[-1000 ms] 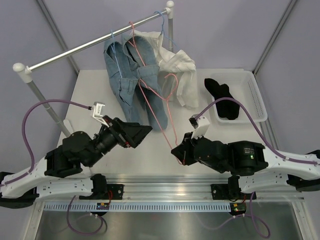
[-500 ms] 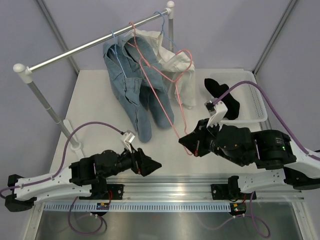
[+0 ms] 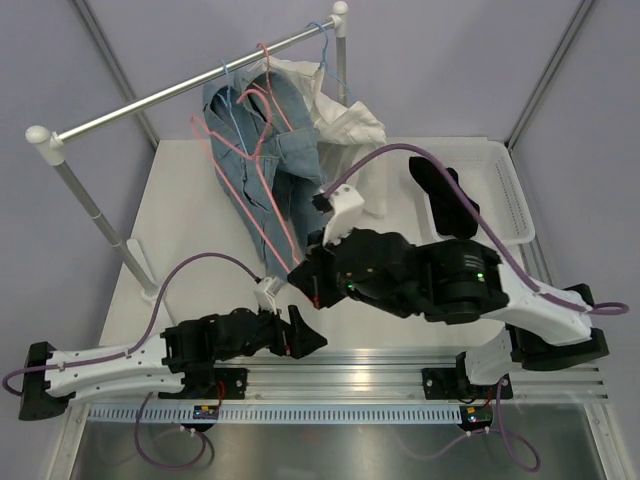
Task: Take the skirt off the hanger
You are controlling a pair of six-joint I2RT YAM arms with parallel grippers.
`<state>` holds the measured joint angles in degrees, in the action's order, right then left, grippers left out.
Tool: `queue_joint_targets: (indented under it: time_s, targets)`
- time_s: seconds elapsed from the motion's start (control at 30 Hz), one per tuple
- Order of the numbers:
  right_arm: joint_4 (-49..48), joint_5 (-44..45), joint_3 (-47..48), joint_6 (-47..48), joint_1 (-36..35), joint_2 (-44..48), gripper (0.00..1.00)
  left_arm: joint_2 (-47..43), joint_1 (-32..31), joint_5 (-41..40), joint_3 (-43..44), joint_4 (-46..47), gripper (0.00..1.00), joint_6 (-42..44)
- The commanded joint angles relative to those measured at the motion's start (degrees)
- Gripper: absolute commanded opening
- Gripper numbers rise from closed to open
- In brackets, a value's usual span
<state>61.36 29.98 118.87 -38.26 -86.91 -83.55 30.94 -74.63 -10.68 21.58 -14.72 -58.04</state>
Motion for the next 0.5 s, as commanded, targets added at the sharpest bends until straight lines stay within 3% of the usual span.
queue_joint_targets:
  time_s: [0.0,0.27,0.47]
  targets:
    - [1.73,-4.04,5.75,1.52,-0.45,-6.0,0.0,3.42,-0.25,-0.92,-1.54,3.82,0.97,-3.13]
    - [1.65,-7.73,16.98,5.03,0.42,-18.56,0.0,10.72,-0.25,3.03,-5.58,11.11,0.98,-6.11]
    - [1.66,-13.8,27.63,7.67,7.09,-27.18,0.0,11.16,-0.25,4.09,-7.08,13.32,0.98,-6.73]
